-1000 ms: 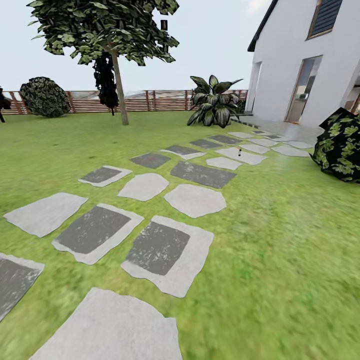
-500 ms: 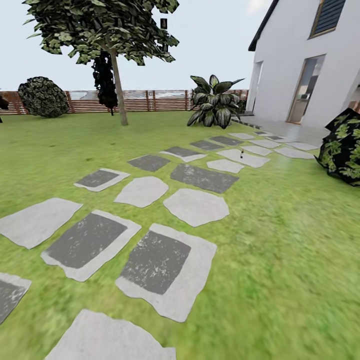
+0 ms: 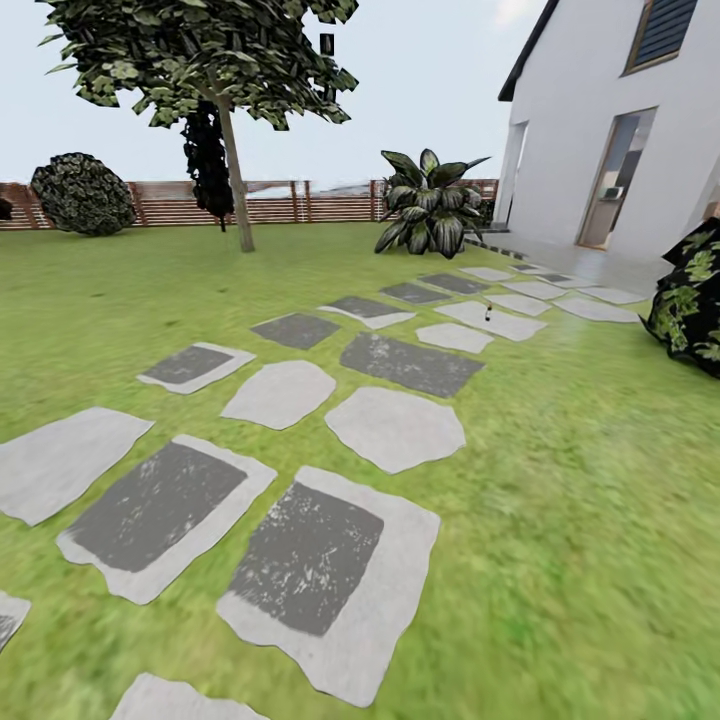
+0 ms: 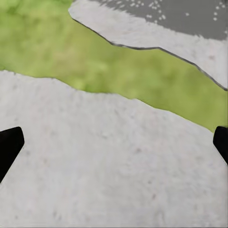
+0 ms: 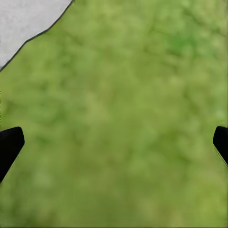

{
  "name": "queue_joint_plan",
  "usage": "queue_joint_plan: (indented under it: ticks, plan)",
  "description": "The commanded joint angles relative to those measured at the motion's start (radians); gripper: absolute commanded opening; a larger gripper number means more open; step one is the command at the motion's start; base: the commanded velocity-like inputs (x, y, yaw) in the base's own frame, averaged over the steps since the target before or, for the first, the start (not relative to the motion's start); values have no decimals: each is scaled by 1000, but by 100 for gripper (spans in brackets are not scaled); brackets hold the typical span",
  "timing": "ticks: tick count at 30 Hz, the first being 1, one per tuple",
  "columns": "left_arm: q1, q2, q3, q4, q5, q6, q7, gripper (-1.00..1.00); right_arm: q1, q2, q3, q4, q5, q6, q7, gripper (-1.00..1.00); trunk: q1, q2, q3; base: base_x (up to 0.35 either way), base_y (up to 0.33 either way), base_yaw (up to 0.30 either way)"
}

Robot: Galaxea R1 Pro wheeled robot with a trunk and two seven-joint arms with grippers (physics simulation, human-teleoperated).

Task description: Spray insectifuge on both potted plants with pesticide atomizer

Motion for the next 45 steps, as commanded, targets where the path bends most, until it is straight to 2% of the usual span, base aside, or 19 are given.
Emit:
queue_joint_plan:
  ticks: [1, 45]
  plan:
    - [-1, 0, 2, 1, -1, -3, 1, 100, 0, 0, 0, 1, 0, -3, 1, 100, 0, 0, -1, 337, 71, 0]
    - [-1, 0, 2, 2, 0, -3, 1, 100, 0, 0, -1, -12, -1, -3, -2, 100, 0, 0, -1, 337, 90, 0]
